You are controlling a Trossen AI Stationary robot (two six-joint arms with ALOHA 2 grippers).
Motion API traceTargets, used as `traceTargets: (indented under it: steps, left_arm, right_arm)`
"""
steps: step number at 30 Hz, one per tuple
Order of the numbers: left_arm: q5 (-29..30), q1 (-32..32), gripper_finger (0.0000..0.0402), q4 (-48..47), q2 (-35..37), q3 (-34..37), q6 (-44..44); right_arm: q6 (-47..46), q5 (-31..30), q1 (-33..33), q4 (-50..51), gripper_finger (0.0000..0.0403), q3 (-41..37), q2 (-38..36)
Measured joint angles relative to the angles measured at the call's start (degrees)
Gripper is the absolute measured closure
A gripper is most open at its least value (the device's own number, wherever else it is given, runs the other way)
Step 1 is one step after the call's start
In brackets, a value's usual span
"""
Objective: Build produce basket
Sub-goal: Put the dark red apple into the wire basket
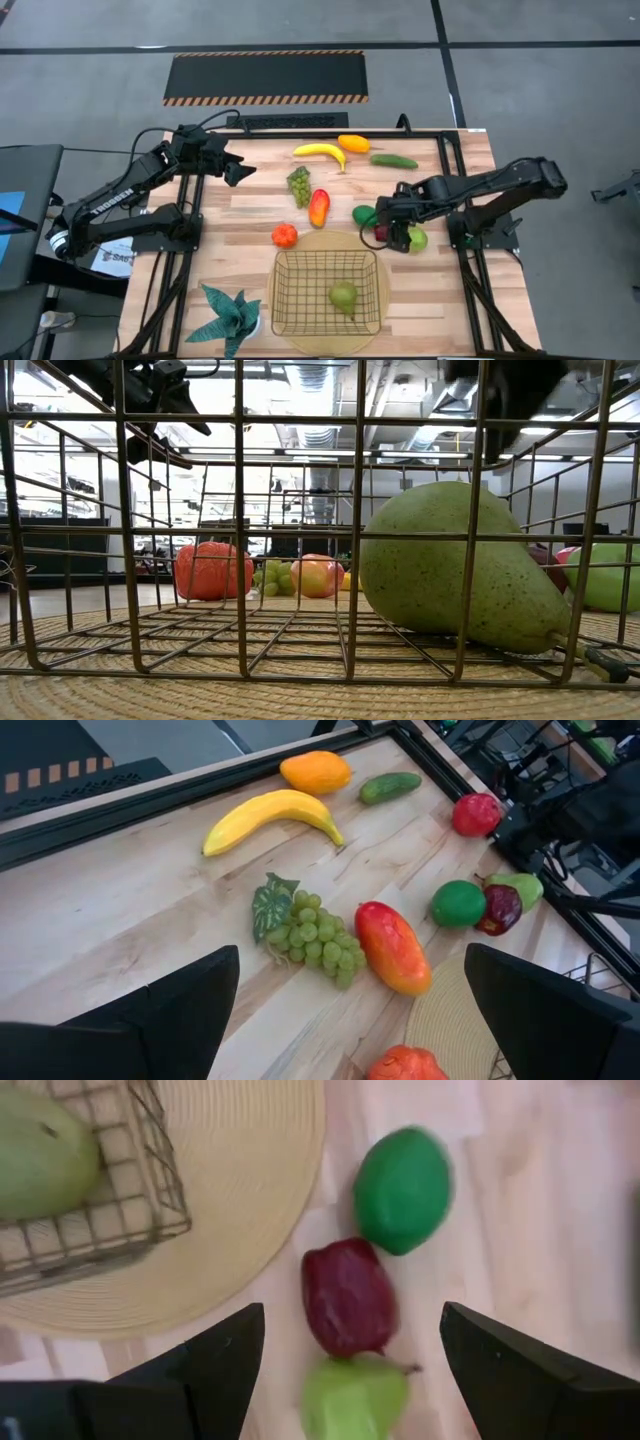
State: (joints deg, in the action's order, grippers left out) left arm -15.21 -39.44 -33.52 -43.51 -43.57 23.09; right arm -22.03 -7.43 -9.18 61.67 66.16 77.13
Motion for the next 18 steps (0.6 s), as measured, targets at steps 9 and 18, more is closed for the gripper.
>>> traceTargets:
  steps: [9, 18]
  left_arm:
    - [0.6, 0.0, 0.0028, 0.0, 0.0, 0.0, 0.0]
    - [1.5, 0.0, 0.0028, 0.0, 0.0, 0.0, 0.0]
  right_arm:
    - [6.0, 3.5, 2.8, -14.2, 0.0083, -15.5, 0.5]
    - [10.9, 3.8, 6.1, -20.0, 0.0083, -18.3, 7.6]
